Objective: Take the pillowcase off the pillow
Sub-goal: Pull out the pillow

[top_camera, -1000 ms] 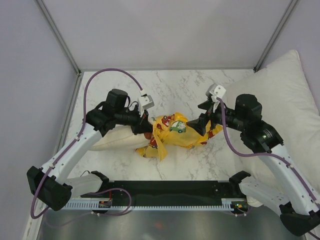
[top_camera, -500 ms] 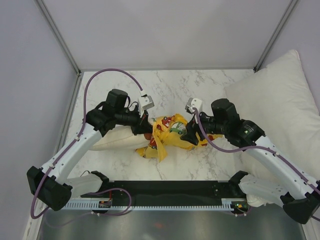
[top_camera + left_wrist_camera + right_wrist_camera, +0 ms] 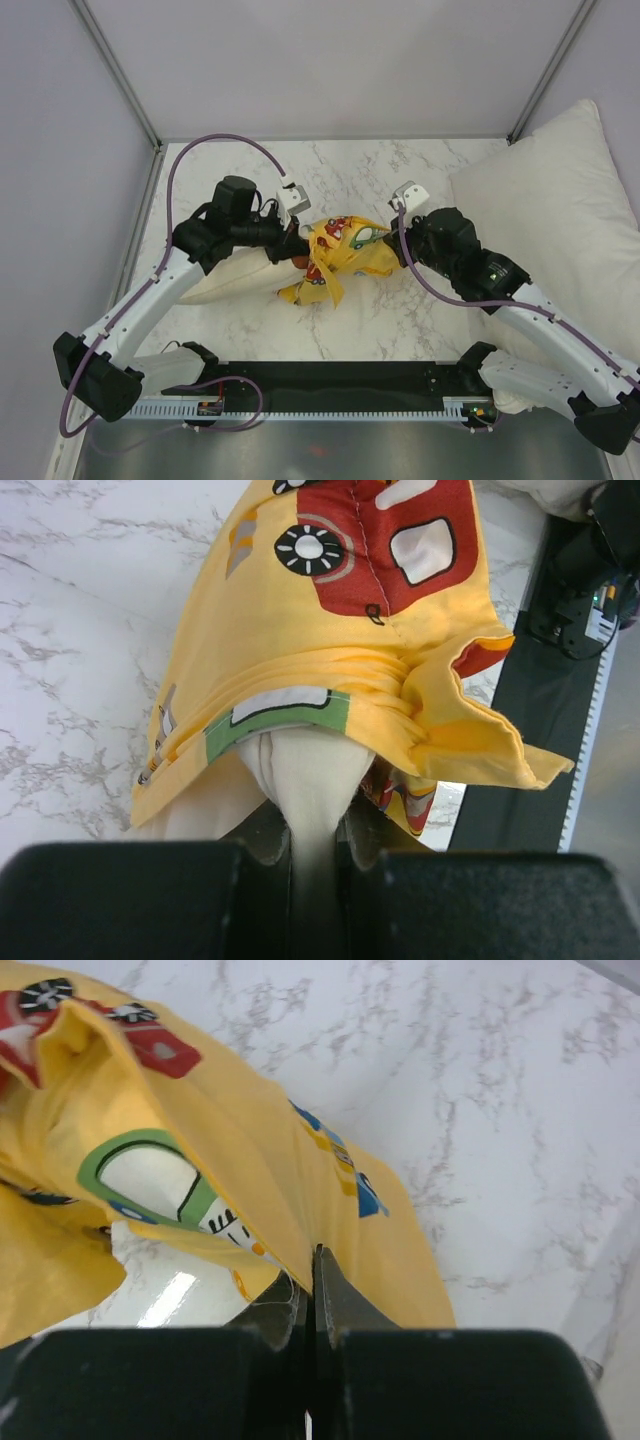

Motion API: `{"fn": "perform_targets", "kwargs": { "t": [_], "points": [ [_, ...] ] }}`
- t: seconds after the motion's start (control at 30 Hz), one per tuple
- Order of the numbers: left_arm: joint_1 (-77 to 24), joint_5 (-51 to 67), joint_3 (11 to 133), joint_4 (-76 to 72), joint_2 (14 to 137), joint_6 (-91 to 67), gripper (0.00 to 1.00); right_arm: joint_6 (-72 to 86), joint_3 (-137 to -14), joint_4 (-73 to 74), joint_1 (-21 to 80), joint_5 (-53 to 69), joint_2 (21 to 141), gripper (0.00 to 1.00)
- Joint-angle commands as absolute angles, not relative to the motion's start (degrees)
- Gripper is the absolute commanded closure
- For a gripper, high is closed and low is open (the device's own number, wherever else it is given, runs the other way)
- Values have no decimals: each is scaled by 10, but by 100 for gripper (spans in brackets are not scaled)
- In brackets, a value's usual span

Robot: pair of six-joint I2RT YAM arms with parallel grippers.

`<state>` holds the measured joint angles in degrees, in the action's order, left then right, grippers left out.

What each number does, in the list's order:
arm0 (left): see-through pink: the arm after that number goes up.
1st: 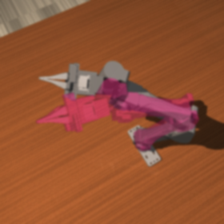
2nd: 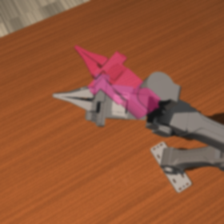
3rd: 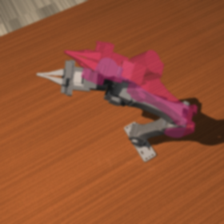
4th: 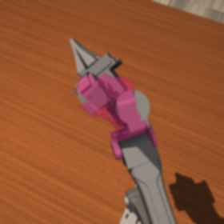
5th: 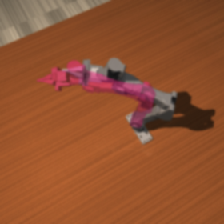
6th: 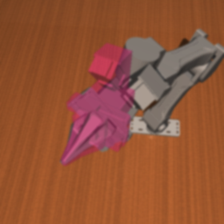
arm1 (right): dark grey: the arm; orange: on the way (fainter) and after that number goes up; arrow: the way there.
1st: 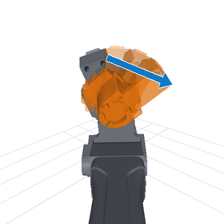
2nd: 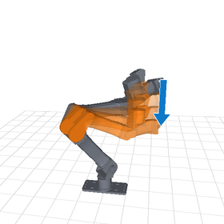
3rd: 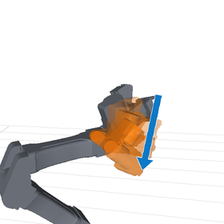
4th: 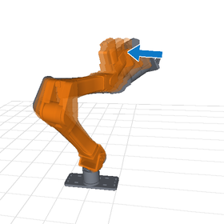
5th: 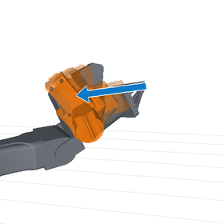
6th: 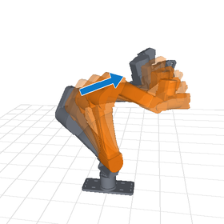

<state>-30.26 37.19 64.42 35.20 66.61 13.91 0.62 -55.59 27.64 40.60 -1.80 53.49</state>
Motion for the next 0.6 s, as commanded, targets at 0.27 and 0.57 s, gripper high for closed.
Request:
{"fn": "perform_targets", "kwargs": {
  "t": [0.27, 0.57],
  "points": [
    [-293, 289, 660, 340, 640, 130, 98, 83, -557, 216, 255, -251, 540, 100],
    [-286, 271, 659, 340, 635, 130, 98, 86, -570, 178, 125, -189, 577, 100]
  ]
}}
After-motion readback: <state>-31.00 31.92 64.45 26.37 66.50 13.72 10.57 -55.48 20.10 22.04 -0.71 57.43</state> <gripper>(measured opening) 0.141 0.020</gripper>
